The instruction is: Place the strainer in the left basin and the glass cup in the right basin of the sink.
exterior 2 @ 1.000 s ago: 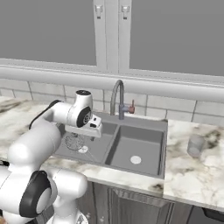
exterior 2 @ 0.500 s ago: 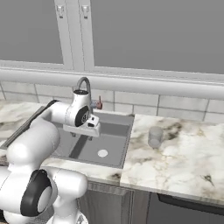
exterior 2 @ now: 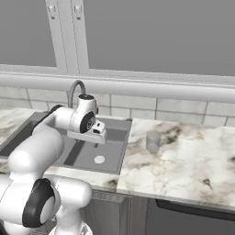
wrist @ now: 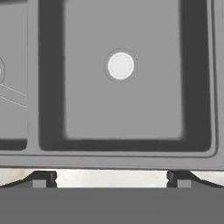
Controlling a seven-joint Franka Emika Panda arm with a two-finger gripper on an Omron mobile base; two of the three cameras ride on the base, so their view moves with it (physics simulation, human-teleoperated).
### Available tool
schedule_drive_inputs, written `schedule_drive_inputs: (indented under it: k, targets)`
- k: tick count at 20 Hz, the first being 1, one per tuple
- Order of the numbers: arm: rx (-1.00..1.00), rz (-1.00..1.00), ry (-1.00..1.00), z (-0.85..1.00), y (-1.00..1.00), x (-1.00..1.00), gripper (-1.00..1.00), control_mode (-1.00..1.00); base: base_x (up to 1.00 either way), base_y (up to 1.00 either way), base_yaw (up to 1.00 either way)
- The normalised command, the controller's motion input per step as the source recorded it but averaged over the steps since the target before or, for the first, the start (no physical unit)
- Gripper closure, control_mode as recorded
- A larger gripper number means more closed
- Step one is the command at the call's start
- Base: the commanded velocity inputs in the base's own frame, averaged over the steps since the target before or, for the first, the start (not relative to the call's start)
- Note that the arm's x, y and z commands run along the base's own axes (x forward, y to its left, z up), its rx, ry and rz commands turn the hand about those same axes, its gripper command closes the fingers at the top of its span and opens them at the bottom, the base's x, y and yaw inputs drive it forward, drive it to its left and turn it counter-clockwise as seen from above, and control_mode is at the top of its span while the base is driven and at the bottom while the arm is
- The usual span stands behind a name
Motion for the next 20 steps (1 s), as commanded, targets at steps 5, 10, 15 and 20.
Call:
schedule_drive_inputs:
  k: [5,10,15,20]
  targets:
    - [0.0,0.0,0.0,0.0,0.0,0.0,-1.0,1.0,0.42,0.01,-0.02]
    - [0.0,0.0,0.0,0.0,0.0,0.0,-1.0,1.0,0.48,0.0,0.0]
    - [0.0,0.0,0.0,0.0,0.0,0.0,-1.0,1.0,0.19,0.0,0.01]
    - [0.0,0.0,0.0,0.0,0.0,0.0,-1.0,1.0,0.0,0.0,0.0]
